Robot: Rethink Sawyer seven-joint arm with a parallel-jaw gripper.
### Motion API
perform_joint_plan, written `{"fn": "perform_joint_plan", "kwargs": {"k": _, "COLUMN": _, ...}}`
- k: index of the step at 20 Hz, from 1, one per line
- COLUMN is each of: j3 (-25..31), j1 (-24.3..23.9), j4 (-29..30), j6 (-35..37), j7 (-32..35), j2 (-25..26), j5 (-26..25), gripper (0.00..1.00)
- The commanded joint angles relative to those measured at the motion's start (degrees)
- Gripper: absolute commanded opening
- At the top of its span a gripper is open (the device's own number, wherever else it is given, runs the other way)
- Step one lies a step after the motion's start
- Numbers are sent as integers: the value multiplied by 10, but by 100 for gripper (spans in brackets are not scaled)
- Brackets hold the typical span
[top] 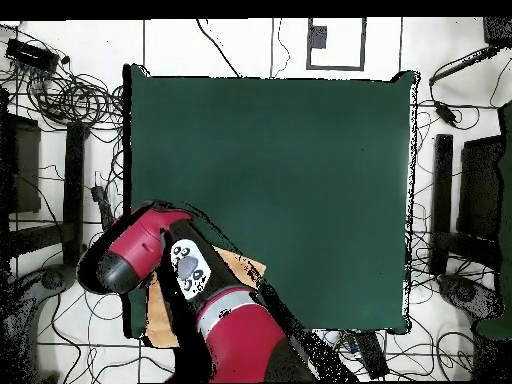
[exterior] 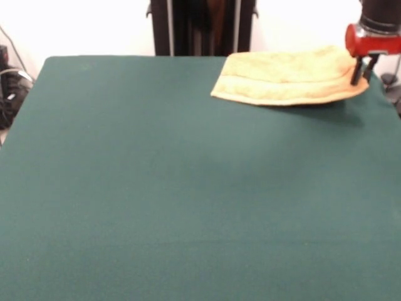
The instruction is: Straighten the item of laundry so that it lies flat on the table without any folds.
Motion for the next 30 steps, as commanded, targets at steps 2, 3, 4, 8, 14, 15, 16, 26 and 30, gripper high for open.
{"fn": "perform_joint_plan", "kwargs": {"k": 2, "j3": 82, "j1": -12, "j4": -55, "j6": 37, "j7": -160, "j2": -19, "j5": 14, "gripper": 0}}
{"fn": "perform_joint_plan", "kwargs": {"k": 3, "j3": 80, "j1": -10, "j4": -53, "j6": 31, "j7": -153, "j2": -19, "j5": 8, "gripper": 0}}
{"fn": "perform_joint_plan", "kwargs": {"k": 4, "j3": 77, "j1": -8, "j4": -50, "j6": 25, "j7": -146, "j2": -20, "j5": 3, "gripper": 0}}
{"fn": "perform_joint_plan", "kwargs": {"k": 8, "j3": 74, "j1": -5, "j4": -55, "j6": 12, "j7": -139, "j2": -15, "j5": -9, "gripper": 0}}
{"fn": "perform_joint_plan", "kwargs": {"k": 14, "j3": 80, "j1": -7, "j4": -67, "j6": 37, "j7": -166, "j2": -20, "j5": -9, "gripper": 0}}
{"fn": "perform_joint_plan", "kwargs": {"k": 15, "j3": 81, "j1": -8, "j4": -66, "j6": 44, "j7": -171, "j2": -22, "j5": -8, "gripper": 0}}
{"fn": "perform_joint_plan", "kwargs": {"k": 16, "j3": 83, "j1": -10, "j4": -65, "j6": 45, "j7": -174, "j2": -24, "j5": -8, "gripper": 0}}
{"fn": "perform_joint_plan", "kwargs": {"k": 26, "j3": 84, "j1": -10, "j4": -73, "j6": 57, "j7": -193, "j2": -19, "j5": -17, "gripper": 0}}
{"fn": "perform_joint_plan", "kwargs": {"k": 30, "j3": 57, "j1": -3, "j4": -56, "j6": 29, "j7": -163, "j2": -13, "j5": -47, "gripper": 0}}
